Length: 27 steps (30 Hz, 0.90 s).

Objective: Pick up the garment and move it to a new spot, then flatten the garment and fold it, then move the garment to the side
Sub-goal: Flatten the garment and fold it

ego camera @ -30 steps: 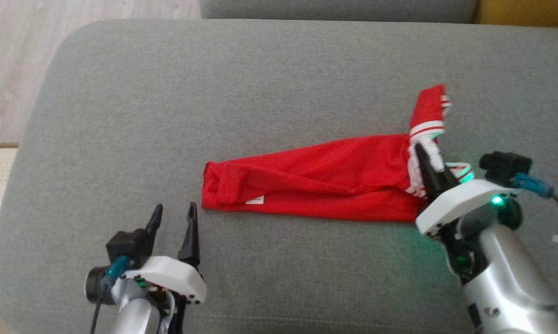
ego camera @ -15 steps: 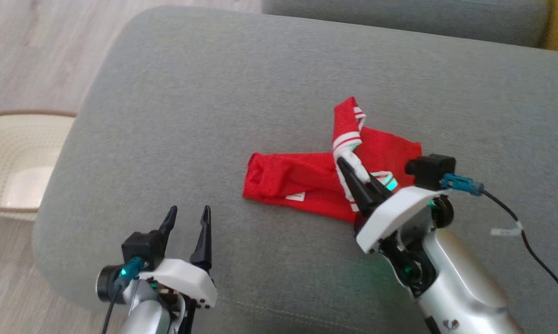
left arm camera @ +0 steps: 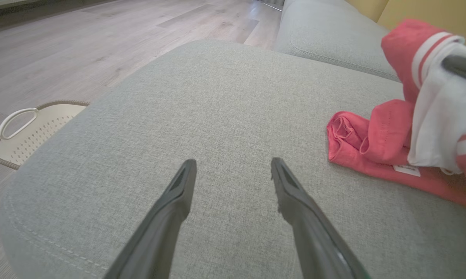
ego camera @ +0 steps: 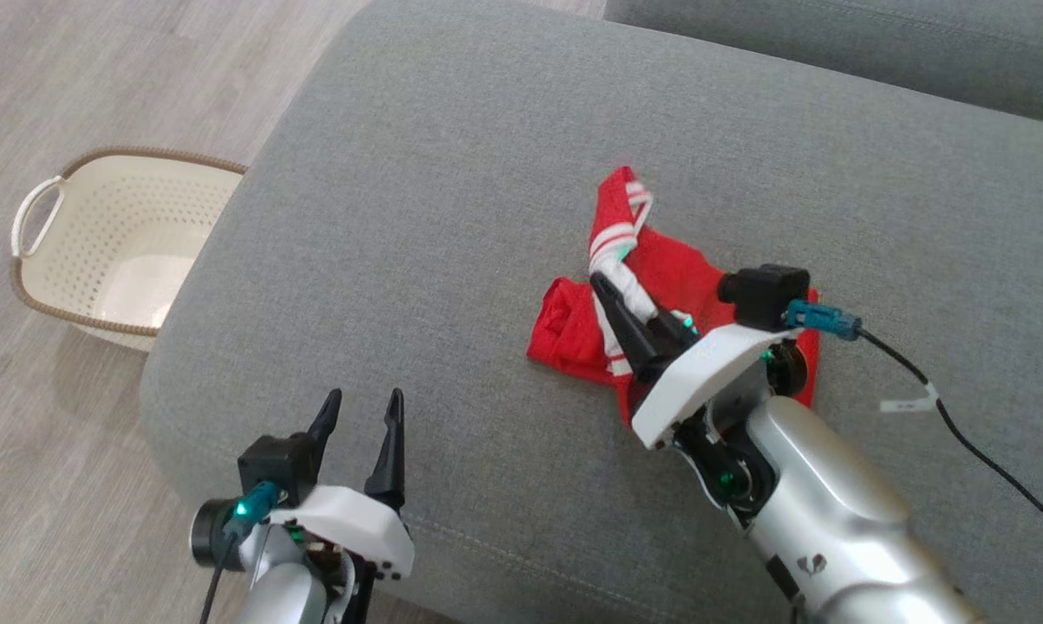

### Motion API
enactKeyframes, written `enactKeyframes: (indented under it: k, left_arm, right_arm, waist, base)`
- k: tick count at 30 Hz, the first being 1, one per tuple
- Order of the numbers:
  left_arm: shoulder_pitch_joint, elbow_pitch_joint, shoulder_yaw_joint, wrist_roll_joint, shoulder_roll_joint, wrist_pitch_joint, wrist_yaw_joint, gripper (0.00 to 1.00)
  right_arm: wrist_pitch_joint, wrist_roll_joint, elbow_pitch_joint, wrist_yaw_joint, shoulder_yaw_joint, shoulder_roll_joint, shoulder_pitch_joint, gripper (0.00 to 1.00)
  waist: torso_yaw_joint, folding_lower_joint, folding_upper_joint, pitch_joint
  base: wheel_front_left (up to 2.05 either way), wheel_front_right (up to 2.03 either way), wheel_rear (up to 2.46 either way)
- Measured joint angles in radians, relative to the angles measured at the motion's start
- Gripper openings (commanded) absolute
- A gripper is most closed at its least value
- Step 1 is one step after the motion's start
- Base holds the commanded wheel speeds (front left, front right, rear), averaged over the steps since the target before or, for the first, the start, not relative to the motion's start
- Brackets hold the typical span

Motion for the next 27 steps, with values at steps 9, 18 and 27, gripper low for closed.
enactKeyframes:
  k: [9,18,27]
  left_arm:
    - [0.001,-0.002,0.020,0.001,0.000,0.000,0.014,1.00]
    - [0.001,-0.012,0.044,0.016,0.000,0.000,0.015,1.00]
    - [0.009,-0.014,0.073,0.016,0.000,0.000,0.022,1.00]
  right_arm:
    - [-0.175,-0.047,0.120,0.000,-0.053,0.001,-0.048,1.00]
    - [-0.232,-0.220,0.211,0.000,-0.249,0.001,-0.035,1.00]
    - [-0.235,-0.361,0.147,0.000,-0.472,0.004,0.098,1.00]
  waist:
    - [-0.065,0.0000,0.0000,-0.011]
    - [-0.158,0.0000,0.0000,-0.032]
    - [-0.247,0.0000,0.0000,-0.045]
  base:
    - [0.00,0.00,0.00]
    - [0.00,0.00,0.00]
    - [0.00,0.00,0.00]
